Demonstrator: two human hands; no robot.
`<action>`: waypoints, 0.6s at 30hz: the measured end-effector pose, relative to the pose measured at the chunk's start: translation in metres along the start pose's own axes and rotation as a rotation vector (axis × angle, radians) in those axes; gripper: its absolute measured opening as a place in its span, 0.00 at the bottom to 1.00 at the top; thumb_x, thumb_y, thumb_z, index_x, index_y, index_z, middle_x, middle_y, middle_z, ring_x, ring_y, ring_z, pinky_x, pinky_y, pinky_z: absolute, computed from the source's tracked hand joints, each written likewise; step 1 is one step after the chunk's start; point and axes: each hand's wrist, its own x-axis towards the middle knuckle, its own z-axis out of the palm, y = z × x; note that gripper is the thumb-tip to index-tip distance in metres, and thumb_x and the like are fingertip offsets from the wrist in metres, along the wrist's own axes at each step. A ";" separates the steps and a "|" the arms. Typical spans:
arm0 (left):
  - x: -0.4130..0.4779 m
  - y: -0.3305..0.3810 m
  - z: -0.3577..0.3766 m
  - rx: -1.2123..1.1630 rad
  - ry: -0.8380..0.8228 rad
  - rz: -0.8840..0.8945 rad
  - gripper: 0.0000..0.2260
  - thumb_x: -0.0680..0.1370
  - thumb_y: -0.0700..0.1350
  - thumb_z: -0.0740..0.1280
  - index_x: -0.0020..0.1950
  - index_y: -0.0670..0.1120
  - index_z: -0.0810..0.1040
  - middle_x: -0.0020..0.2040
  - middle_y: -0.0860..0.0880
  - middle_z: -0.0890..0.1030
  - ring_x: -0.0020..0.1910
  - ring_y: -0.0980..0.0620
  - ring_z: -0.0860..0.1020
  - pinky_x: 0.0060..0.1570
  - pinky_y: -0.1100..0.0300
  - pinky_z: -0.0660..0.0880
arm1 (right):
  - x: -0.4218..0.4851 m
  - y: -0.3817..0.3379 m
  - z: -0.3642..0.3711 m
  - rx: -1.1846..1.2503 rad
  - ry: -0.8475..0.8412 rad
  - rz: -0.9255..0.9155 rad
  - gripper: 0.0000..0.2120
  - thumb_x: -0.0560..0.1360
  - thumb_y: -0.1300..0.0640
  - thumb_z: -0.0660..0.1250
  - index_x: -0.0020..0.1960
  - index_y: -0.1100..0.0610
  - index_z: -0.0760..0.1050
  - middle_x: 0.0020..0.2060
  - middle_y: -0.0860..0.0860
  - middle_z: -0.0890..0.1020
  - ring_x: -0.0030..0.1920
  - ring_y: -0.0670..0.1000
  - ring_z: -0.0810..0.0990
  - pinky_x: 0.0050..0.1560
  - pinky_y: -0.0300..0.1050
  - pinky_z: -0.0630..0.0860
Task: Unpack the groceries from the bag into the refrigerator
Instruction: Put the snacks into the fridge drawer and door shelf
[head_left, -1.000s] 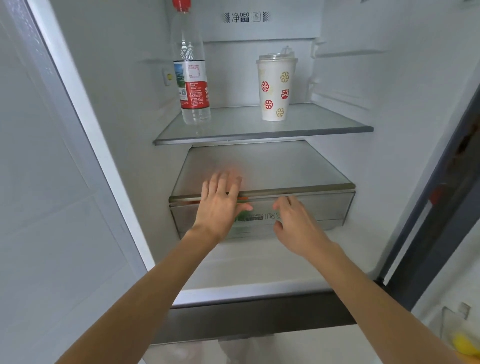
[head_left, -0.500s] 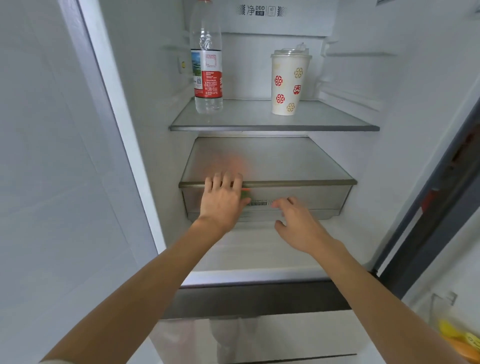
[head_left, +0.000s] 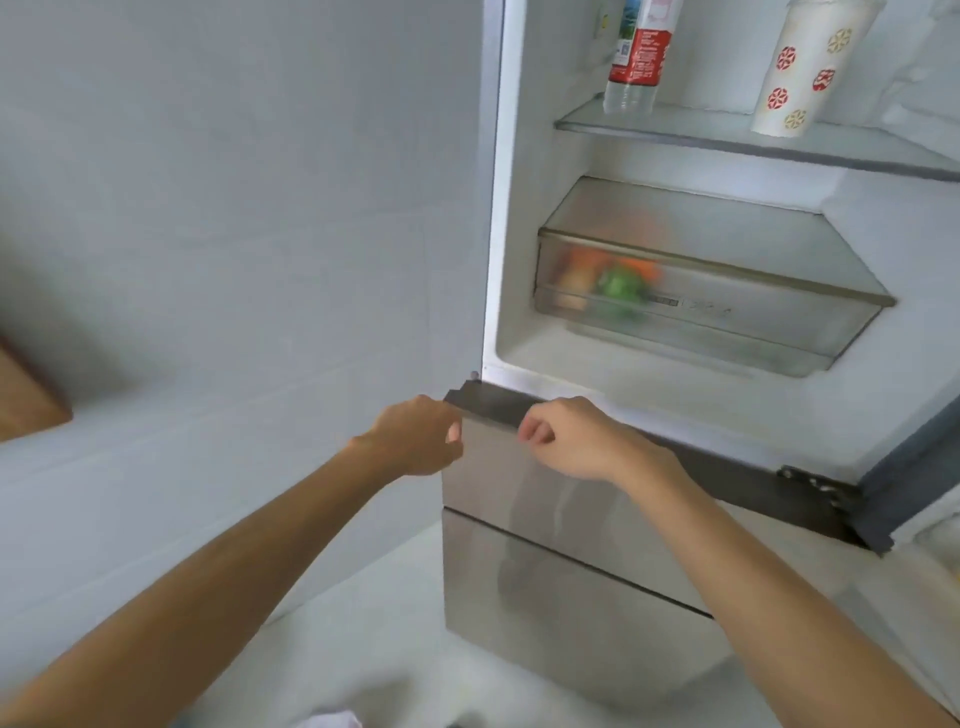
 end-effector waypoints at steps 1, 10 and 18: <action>-0.018 -0.013 0.008 -0.011 -0.052 -0.030 0.11 0.79 0.51 0.61 0.56 0.50 0.79 0.56 0.49 0.81 0.55 0.46 0.78 0.54 0.52 0.76 | 0.000 -0.012 0.013 -0.026 -0.060 -0.023 0.16 0.75 0.63 0.59 0.57 0.52 0.80 0.53 0.50 0.83 0.50 0.50 0.80 0.47 0.41 0.74; -0.177 -0.153 0.092 -0.192 -0.236 -0.461 0.10 0.78 0.53 0.63 0.54 0.51 0.79 0.58 0.50 0.79 0.55 0.48 0.77 0.55 0.53 0.74 | 0.006 -0.123 0.140 -0.142 -0.377 -0.187 0.18 0.75 0.61 0.60 0.63 0.53 0.76 0.57 0.50 0.80 0.56 0.51 0.78 0.48 0.43 0.73; -0.293 -0.259 0.180 -0.387 -0.237 -0.705 0.12 0.77 0.46 0.61 0.55 0.48 0.82 0.55 0.49 0.83 0.55 0.47 0.79 0.52 0.57 0.75 | 0.014 -0.225 0.279 -0.181 -0.525 -0.243 0.19 0.75 0.59 0.60 0.66 0.53 0.73 0.59 0.51 0.78 0.59 0.54 0.78 0.51 0.45 0.74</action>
